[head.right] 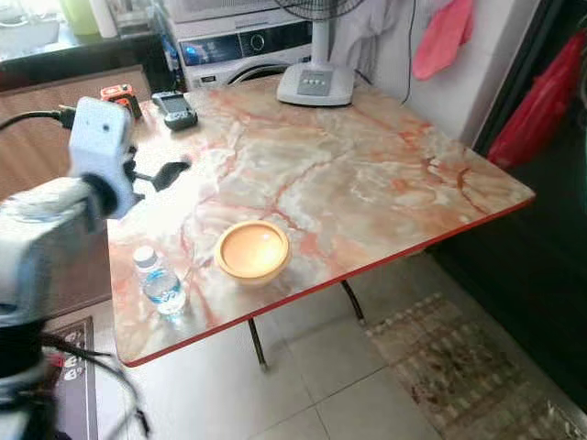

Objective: Restocking fridge

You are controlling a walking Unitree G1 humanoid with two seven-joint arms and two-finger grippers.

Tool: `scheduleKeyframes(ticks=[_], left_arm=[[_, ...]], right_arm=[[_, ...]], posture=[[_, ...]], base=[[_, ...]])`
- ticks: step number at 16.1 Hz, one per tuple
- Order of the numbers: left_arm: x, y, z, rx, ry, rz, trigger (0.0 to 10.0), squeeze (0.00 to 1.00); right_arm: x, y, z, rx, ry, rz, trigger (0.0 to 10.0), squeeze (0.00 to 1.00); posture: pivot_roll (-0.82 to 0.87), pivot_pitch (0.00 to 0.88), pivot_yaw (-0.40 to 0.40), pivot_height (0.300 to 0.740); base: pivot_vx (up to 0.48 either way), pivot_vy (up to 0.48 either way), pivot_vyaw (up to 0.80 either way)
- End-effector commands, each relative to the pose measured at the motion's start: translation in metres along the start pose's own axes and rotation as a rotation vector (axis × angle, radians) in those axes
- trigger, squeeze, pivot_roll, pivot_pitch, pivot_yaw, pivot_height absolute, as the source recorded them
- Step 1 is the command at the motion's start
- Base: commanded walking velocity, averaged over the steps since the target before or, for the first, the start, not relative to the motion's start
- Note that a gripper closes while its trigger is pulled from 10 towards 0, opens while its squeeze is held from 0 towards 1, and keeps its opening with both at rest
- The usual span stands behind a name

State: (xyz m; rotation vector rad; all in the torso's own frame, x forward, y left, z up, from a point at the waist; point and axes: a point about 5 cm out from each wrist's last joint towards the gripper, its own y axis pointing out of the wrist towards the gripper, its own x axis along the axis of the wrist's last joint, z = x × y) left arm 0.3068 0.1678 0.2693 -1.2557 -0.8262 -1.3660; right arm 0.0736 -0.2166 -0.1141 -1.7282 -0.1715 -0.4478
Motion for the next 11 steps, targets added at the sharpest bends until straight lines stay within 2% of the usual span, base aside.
scheduleKeyframes(ticks=[1, 2, 4, 5, 7, 9, 11], left_arm=[[-0.009, -0.004, -0.001, -0.069, 0.013, 0.09, 10.0, 0.0], [-0.016, -0.007, -0.001, -0.13, 0.026, 0.146, 10.0, 0.0], [-0.024, -0.005, 0.001, -0.141, -0.044, 0.201, 10.0, 0.0], [-0.029, -0.005, 0.0, -0.161, -0.053, 0.224, 10.0, 0.0], [-0.041, -0.005, -0.008, -0.221, -0.074, 0.274, 10.0, 0.0], [-0.045, -0.007, -0.015, -0.277, -0.038, 0.307, 10.0, 0.0], [-0.051, -0.007, -0.014, -0.252, 0.012, 0.351, 10.0, 0.0]], right_arm=[[-0.01, -0.002, 0.023, 0.072, -0.018, 0.04, 10.0, 0.0], [-0.01, -0.002, 0.023, 0.072, -0.019, 0.041, 10.0, 0.0], [-0.009, -0.002, 0.023, 0.073, -0.02, 0.042, 10.0, 0.0], [-0.009, -0.002, 0.023, 0.072, -0.019, 0.041, 10.0, 0.0], [-0.009, -0.002, 0.022, 0.07, -0.023, 0.043, 10.0, 0.0], [-0.009, -0.002, 0.022, 0.067, -0.023, 0.044, 10.0, 0.0], [-0.01, -0.002, 0.021, 0.065, -0.019, 0.045, 10.0, 0.0]], posture=[[0.09, 0.0, 0.071, 0.74], [0.09, 0.0, 0.075, 0.74], [0.08, 0.0, 0.077, 0.74], [0.08, 0.0, 0.077, 0.74], [0.07, 0.0, 0.082, 0.74], [0.06, 0.0, 0.086, 0.74], [0.05, 0.0, 0.089, 0.74]], base=[[0.0, 0.0, 0.0], [0.0, 0.0, 0.0], [0.0, 0.0, 0.0], [0.0, 0.0, 0.0], [0.0, 0.0, 0.0], [0.0, 0.0, 0.0], [0.0, 0.0, 0.0]])
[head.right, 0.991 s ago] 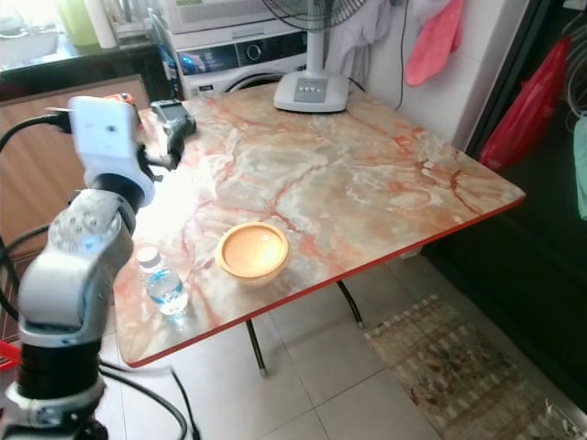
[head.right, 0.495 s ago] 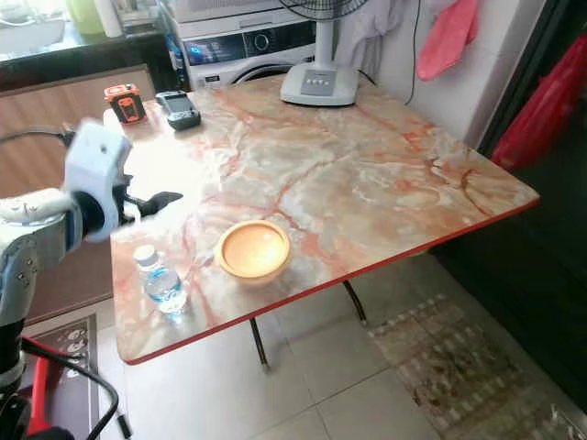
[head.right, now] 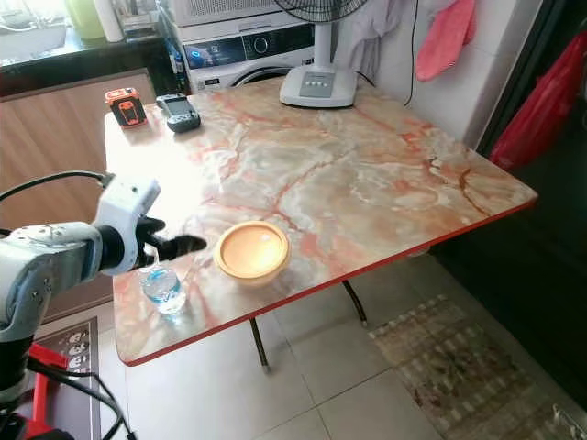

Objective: Restocking fridge

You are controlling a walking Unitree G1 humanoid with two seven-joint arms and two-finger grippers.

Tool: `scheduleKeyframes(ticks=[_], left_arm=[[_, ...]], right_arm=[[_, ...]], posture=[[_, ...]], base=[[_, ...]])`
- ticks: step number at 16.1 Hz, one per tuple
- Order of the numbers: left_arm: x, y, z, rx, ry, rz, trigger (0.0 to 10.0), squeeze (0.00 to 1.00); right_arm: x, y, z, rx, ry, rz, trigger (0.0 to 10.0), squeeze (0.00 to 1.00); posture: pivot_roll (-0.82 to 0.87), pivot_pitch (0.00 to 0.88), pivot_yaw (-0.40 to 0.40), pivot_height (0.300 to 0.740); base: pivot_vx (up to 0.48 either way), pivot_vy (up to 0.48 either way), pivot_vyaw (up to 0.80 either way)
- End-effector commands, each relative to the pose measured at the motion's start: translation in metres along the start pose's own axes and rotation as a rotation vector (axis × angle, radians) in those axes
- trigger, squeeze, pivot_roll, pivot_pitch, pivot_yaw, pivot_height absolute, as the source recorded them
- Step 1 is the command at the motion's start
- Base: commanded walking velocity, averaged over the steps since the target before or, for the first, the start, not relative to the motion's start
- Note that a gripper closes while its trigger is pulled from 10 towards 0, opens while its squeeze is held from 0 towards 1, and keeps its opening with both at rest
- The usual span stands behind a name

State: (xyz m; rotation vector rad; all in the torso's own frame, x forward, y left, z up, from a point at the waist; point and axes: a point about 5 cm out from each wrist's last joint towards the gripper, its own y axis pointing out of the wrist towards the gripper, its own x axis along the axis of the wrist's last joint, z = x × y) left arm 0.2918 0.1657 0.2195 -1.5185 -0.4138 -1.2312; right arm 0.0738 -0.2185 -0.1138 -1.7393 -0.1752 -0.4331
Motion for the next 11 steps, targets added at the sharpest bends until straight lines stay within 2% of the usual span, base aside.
scheduleKeyframes(ticks=[1, 4, 11], left_arm=[[-0.005, -0.002, 0.004, 0.035, -0.005, 0.035, 10.0, 0.0], [-0.005, -0.008, 0.007, 0.066, 0.024, 0.048, 10.0, 0.0], [-0.021, -0.015, 0.006, 0.07, -0.013, 0.093, 10.0, 0.0]], right_arm=[[-0.01, -0.002, 0.023, 0.074, -0.005, 0.039, 10.0, 0.0], [-0.01, -0.002, 0.022, 0.075, -0.005, 0.04, 10.0, 0.0], [-0.01, -0.002, 0.02, 0.075, -0.035, 0.039, 10.0, 0.0]], posture=[[0.05, 0.0, 0.09, 0.74], [0.05, 0.0, 0.091, 0.74], [0.06, 0.0, 0.071, 0.74]], base=[[0.0, 0.0, 0.0], [0.0, 0.0, 0.0], [0.0, 0.0, 0.0]])
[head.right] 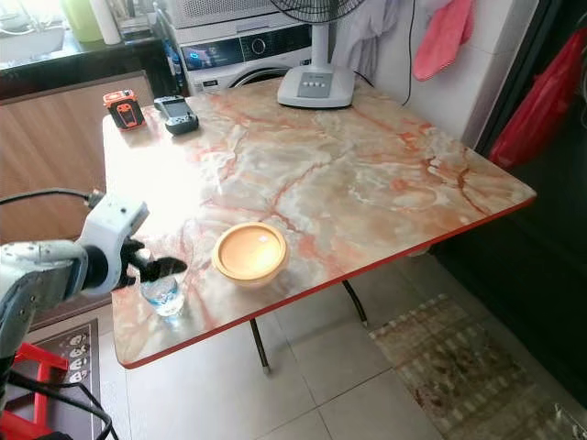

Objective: Restocking fridge

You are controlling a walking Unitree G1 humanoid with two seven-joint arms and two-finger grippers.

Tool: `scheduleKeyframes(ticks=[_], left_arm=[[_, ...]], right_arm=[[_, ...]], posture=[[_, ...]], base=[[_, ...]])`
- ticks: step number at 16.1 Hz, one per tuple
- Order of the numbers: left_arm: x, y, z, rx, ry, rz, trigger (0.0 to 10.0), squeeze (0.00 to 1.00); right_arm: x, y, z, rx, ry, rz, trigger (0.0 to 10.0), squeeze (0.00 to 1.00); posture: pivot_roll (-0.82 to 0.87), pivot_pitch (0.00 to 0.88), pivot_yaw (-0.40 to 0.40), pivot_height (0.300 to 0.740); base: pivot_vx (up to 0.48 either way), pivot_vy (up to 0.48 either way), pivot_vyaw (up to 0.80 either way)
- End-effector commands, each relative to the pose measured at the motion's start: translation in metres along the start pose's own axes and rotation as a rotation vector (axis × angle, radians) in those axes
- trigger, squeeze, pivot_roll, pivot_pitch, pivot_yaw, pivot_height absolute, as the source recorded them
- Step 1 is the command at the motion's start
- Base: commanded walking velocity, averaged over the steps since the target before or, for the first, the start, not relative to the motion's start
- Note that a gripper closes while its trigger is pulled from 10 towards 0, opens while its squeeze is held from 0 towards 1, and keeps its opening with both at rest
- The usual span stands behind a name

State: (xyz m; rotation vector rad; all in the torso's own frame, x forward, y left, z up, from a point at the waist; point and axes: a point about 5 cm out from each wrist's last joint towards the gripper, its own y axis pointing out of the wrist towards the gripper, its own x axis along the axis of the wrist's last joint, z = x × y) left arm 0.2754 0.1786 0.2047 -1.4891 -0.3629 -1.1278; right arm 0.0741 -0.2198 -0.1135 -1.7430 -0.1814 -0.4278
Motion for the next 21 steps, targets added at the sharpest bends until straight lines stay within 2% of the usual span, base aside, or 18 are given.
scheduleKeyframes(ticks=[1, 12, 13, 14, 15, 16, 17, 18, 19, 20, 21], left_arm=[[-0.001, -0.005, 0.005, 0.037, -0.005, -0.004, 10.0, 0.0], [-0.005, -0.012, 0.017, 0.116, -0.034, -0.009, 10.0, 0.0], [-0.005, -0.011, 0.016, 0.114, -0.04, -0.011, 9.8, 0.0], [-0.005, -0.01, 0.014, 0.104, -0.048, -0.018, 7.9, 0.0], [-0.005, -0.009, 0.013, 0.103, -0.05, -0.02, 7.4, 0.0], [-0.005, -0.008, 0.012, 0.093, -0.056, -0.022, 7.6, 0.0], [-0.006, -0.007, 0.011, 0.085, -0.062, -0.023, 9.3, 0.0], [-0.007, -0.006, 0.009, 0.077, -0.067, -0.024, 10.0, 0.0], [-0.007, -0.005, 0.008, 0.075, -0.071, -0.025, 10.0, 0.0], [-0.007, -0.005, 0.008, 0.069, -0.077, -0.029, 9.8, 0.0], [-0.007, -0.004, 0.007, 0.068, -0.078, -0.029, 7.1, 0.0]], right_arm=[[-0.01, -0.002, 0.021, 0.076, -0.029, 0.039, 10.0, 0.0], [-0.009, -0.002, 0.019, 0.081, -0.041, 0.038, 10.0, 0.0], [-0.009, -0.002, 0.018, 0.08, -0.042, 0.037, 10.0, 0.0], [-0.009, -0.002, 0.018, 0.08, -0.043, 0.037, 10.0, 0.0], [-0.009, -0.002, 0.018, 0.079, -0.043, 0.037, 10.0, 0.0], [-0.009, -0.002, 0.018, 0.079, -0.044, 0.036, 10.0, 0.0], [-0.009, -0.002, 0.018, 0.079, -0.044, 0.036, 10.0, 0.0], [-0.009, -0.002, 0.018, 0.078, -0.045, 0.036, 10.0, 0.0], [-0.009, -0.002, 0.018, 0.078, -0.045, 0.036, 10.0, 0.0], [-0.009, -0.002, 0.017, 0.077, -0.045, 0.036, 10.0, 0.0], [-0.009, -0.002, 0.017, 0.077, -0.045, 0.036, 10.0, 0.0]], posture=[[0.06, 0.0, 0.067, 0.74], [0.07, 0.0, 0.048, 0.74], [0.07, 0.0, 0.047, 0.74], [0.07, 0.0, 0.047, 0.74], [0.07, 0.0, 0.044, 0.74], [0.07, 0.0, 0.044, 0.74], [0.06, 0.0, 0.043, 0.74], [0.06, 0.0, 0.042, 0.74], [0.06, 0.0, 0.042, 0.74], [0.06, 0.0, 0.041, 0.74], [0.06, 0.0, 0.041, 0.74]], base=[[0.0, 0.0, 0.0], [0.0, 0.0, 0.0], [0.0, 0.0, 0.0], [0.0, 0.0, 0.0], [0.0, 0.0, 0.0], [0.0, 0.0, 0.0], [0.0, 0.0, 0.0], [0.0, 0.0, 0.0], [0.0, 0.0, 0.0], [0.0, 0.0, 0.0], [0.0, 0.0, 0.0]])
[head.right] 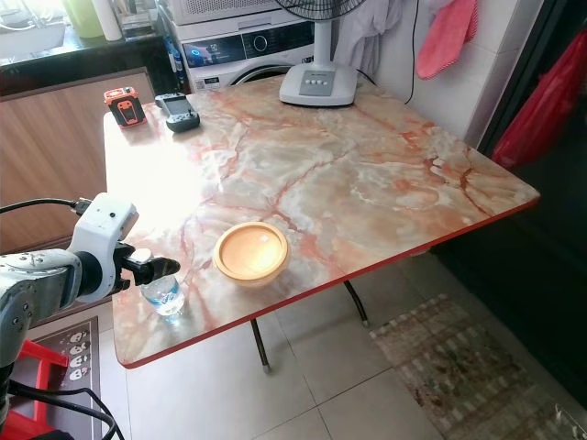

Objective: Restocking fridge

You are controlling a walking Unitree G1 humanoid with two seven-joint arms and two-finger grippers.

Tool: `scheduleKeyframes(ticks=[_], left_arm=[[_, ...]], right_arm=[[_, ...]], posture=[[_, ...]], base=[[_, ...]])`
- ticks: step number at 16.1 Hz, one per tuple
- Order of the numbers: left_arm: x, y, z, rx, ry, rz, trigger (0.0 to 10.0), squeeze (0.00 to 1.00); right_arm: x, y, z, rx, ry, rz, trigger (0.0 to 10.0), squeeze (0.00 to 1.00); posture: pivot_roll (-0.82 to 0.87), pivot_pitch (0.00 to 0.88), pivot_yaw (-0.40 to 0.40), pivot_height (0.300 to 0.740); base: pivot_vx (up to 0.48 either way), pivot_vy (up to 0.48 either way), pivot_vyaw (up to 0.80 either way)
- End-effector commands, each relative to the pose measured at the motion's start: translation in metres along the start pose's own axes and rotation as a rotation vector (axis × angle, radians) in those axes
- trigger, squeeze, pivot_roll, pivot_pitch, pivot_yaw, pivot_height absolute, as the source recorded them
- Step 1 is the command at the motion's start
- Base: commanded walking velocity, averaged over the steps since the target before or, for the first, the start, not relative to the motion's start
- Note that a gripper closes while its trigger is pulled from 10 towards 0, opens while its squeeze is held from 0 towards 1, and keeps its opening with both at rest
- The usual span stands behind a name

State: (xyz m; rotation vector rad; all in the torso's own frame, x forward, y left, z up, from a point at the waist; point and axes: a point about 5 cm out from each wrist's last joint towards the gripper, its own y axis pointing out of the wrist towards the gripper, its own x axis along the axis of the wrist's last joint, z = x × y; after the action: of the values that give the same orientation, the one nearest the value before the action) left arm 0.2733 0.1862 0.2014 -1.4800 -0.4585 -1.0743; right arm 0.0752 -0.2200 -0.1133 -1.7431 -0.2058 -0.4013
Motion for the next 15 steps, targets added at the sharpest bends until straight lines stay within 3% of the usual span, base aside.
scheduleKeyframes(ticks=[1, 6, 15], left_arm=[[-0.0003, -0.0022, 0.0012, 0.003, -0.011, -0.009, 3.5, 0.0], [-0.0006, -0.0014, -0.0019, -0.013, -0.011, -0.012, 0.0, 0.0], [-0.005, 0.0014, -0.0078, -0.033, -0.023, 0.006, 0.0, 0.0]], right_arm=[[-0.0094, -0.0019, 0.0176, 0.069, -0.014, 0.037, 10.0, 0.0], [-0.0095, -0.0019, 0.0171, 0.069, -0.015, 0.038, 10.0, 0.0], [-0.0092, -0.0018, 0.0168, 0.075, -0.015, 0.04, 10.0, 0.0]], posture=[[0.06, 0.0, 0.04, 0.74], [0.06, 0.0, 0.038, 0.74], [0.05, 0.0, 0.036, 0.74]], base=[[0.0, 0.0, 0.0], [0.0, 0.0, 0.0], [0.0, 0.0, 0.0]])
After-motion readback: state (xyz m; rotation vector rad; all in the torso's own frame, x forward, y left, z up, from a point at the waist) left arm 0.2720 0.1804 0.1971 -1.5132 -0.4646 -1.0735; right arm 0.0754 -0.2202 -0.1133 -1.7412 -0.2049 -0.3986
